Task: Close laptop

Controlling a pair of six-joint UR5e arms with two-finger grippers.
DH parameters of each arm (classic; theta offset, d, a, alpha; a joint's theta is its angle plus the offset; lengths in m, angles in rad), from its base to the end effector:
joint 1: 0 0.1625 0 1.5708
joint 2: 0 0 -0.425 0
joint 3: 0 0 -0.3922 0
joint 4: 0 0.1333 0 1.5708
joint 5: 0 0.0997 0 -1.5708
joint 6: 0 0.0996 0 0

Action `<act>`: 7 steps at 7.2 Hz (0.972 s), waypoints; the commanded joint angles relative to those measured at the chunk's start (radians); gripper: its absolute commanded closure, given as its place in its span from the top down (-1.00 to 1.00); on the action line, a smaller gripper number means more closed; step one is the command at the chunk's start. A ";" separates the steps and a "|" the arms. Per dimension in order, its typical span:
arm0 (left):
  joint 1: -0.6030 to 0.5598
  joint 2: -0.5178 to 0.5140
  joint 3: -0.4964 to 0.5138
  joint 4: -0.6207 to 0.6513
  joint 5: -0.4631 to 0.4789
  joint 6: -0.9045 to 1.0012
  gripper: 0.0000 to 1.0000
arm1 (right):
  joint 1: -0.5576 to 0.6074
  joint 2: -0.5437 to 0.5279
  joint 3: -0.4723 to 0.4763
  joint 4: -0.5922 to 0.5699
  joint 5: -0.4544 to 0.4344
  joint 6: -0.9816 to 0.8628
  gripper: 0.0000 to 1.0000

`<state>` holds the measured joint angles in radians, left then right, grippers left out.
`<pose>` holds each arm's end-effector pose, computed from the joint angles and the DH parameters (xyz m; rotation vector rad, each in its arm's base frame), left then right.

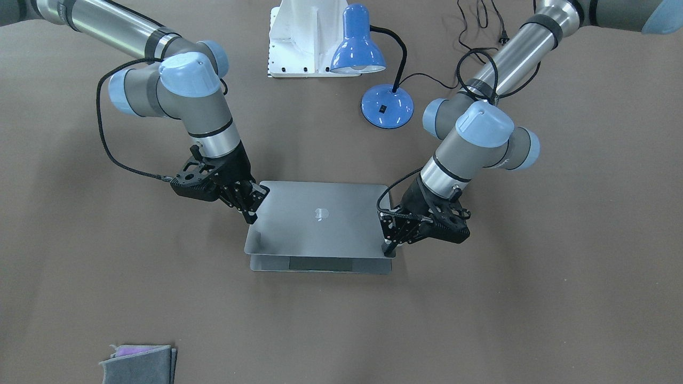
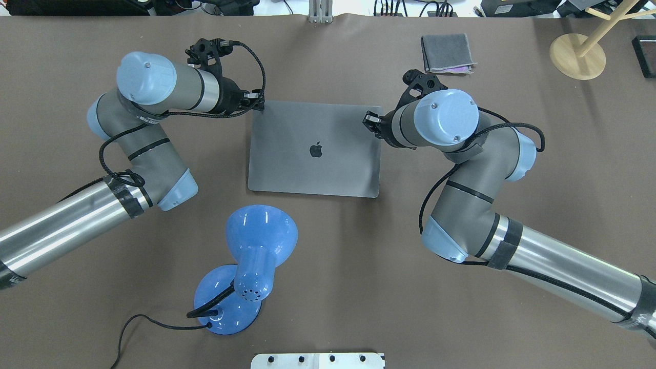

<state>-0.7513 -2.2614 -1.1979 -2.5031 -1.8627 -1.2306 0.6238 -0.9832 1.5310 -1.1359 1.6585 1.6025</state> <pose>0.4878 -0.5988 0.3031 0.4278 1.1914 -0.1724 -0.5021 -0.5148 0.2840 0.2125 -0.9767 0.5579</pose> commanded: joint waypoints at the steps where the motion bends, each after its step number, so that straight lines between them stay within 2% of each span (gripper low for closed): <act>1: 0.009 -0.021 0.055 0.004 0.034 0.055 -1.00 | -0.013 0.018 -0.061 -0.001 -0.016 -0.001 -1.00; 3: 0.001 -0.023 0.011 0.012 -0.001 0.051 -1.00 | -0.007 0.018 -0.028 0.002 -0.016 0.005 -1.00; 4: -0.032 -0.015 -0.046 0.077 -0.086 0.056 -0.95 | 0.019 0.012 0.013 -0.016 0.001 0.002 -1.00; 5: -0.049 -0.013 -0.118 0.199 -0.148 0.063 0.94 | 0.043 0.005 0.018 -0.018 0.035 0.000 -1.00; 6: -0.063 0.018 -0.214 0.336 -0.159 0.077 0.97 | 0.057 -0.023 0.023 -0.027 0.041 -0.004 0.58; 7: -0.083 0.042 -0.311 0.497 -0.173 0.223 0.97 | 0.069 -0.054 0.064 -0.106 0.021 -0.051 1.00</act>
<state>-0.8114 -2.2484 -1.3935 -2.1887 -2.0112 -1.1242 0.6760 -1.0042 1.5609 -1.1800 1.6880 1.5875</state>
